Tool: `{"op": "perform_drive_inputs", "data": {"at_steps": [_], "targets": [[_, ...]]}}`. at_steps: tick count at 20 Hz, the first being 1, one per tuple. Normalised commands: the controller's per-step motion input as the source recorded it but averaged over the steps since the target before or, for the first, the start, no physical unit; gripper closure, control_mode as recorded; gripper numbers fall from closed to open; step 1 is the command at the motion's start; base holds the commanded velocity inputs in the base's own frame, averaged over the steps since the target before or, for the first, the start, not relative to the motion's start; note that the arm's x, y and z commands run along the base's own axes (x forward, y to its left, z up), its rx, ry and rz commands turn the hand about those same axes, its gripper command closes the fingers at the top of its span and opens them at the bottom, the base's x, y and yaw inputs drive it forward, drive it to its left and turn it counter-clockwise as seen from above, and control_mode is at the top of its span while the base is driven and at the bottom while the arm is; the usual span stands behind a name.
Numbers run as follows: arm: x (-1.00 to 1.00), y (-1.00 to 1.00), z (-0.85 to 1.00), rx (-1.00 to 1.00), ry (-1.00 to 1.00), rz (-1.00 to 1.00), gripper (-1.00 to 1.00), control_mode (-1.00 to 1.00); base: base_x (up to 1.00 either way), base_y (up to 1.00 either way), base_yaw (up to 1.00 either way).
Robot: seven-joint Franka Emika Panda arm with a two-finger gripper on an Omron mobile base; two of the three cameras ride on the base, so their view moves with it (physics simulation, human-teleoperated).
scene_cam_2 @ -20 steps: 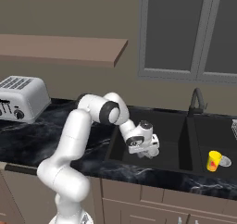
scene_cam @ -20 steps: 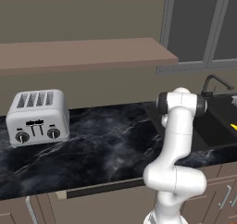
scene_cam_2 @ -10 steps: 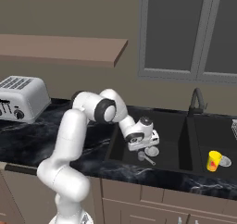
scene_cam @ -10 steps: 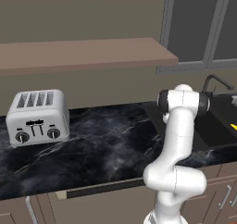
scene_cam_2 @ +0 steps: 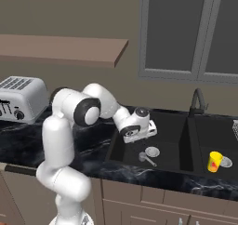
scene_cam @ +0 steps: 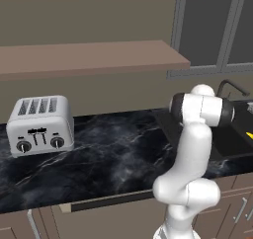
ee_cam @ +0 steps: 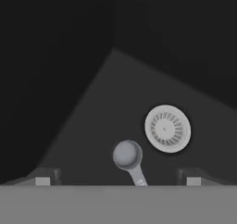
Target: Move any existing items from the left basin to the right basin for drying. Then move the measuring cup from the counter to the left basin of the sink for washing.
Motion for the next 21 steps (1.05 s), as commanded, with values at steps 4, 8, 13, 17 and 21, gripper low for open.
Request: {"op": "perform_drive_inputs", "data": {"at_steps": [4,8,13,17,21], "targets": [[-0.29,0.7,0.92,-0.06,-0.08,0.0,-1.0,-1.0,0.0,0.0,0.0],[-0.21,0.61,0.85,-0.01,-0.05,0.0,-1.0,-1.0,0.0,0.0,0.0],[-0.24,0.47,0.66,0.0,-0.01,0.0,-1.0,-1.0,0.0,0.0,0.0],[-0.33,0.37,0.55,0.02,0.0,0.0,-1.0,-1.0,0.0,0.0,0.0],[-0.4,0.39,0.33,0.08,0.0,0.0,-1.0,-1.0,0.0,0.0,0.0]]}}
